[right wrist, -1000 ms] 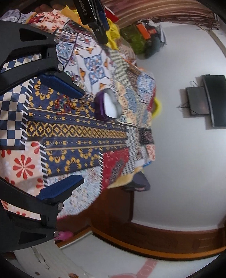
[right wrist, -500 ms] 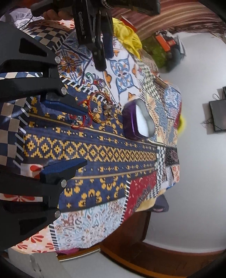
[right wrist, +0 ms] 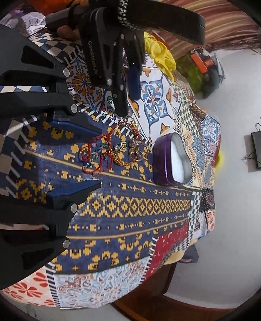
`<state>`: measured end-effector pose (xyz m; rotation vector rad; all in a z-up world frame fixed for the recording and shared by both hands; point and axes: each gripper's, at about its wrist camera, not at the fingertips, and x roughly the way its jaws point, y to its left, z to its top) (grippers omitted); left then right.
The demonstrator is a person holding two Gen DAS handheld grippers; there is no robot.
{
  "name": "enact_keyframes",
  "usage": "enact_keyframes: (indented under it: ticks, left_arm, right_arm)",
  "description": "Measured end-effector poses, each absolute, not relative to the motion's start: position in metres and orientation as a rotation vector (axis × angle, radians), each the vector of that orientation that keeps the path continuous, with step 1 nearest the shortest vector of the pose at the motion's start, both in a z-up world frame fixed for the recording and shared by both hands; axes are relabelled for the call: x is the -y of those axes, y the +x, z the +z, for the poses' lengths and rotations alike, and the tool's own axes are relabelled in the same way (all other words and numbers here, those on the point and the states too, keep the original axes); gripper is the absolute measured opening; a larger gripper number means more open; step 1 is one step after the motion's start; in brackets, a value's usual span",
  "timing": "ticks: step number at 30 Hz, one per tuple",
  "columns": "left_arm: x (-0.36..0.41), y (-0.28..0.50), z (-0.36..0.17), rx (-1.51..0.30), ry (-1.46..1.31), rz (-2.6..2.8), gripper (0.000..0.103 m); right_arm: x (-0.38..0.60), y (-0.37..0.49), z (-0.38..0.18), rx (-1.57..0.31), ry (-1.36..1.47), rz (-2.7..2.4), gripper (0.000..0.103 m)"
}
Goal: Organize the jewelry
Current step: 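Move the right tool down toward the jewelry pile beside the purple tin, then grasp a blue beaded bracelet with the right tool while the left tool grasps a gold ring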
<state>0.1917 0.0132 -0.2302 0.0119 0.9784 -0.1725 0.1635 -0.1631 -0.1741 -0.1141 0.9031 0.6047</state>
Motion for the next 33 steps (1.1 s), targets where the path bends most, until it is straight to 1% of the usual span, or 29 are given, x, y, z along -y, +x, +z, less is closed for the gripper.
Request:
enact_keyframes:
  ticks: [2, 4, 6, 8, 10, 12, 19, 33]
  left_arm:
    - [-0.014, 0.192, -0.231, -0.980, 0.002, -0.180, 0.028]
    - [-0.017, 0.192, -0.231, -0.981, -0.006, -0.189, 0.020]
    - [-0.018, 0.191, -0.231, -0.979, -0.015, -0.198, 0.020]
    - [-0.017, 0.189, -0.230, -0.977, -0.018, -0.204, 0.020]
    - [-0.016, 0.187, -0.229, -0.976, -0.020, -0.204, 0.020]
    - [-0.016, 0.185, -0.227, -0.975, -0.029, -0.204, 0.020]
    - [-0.018, 0.174, -0.218, -0.953, -0.041, -0.193, 0.020]
    - [-0.017, 0.161, -0.180, -0.863, -0.054, -0.185, 0.020]
  right_arm:
    - [0.160, 0.163, -0.175, -0.902, -0.121, 0.615, 0.041]
    - [0.158, 0.162, -0.177, -0.898, -0.133, 0.626, 0.041]
    - [0.157, 0.161, -0.178, -0.894, -0.142, 0.626, 0.040]
    - [0.157, 0.160, -0.179, -0.894, -0.143, 0.628, 0.031]
    - [0.159, 0.162, -0.180, -0.907, -0.125, 0.646, 0.015]
    - [0.161, 0.163, -0.180, -0.917, -0.106, 0.648, 0.009]
    - [0.163, 0.160, -0.173, -0.911, -0.089, 0.636, 0.007]
    - [0.171, 0.154, -0.128, -0.794, -0.076, 0.603, 0.006]
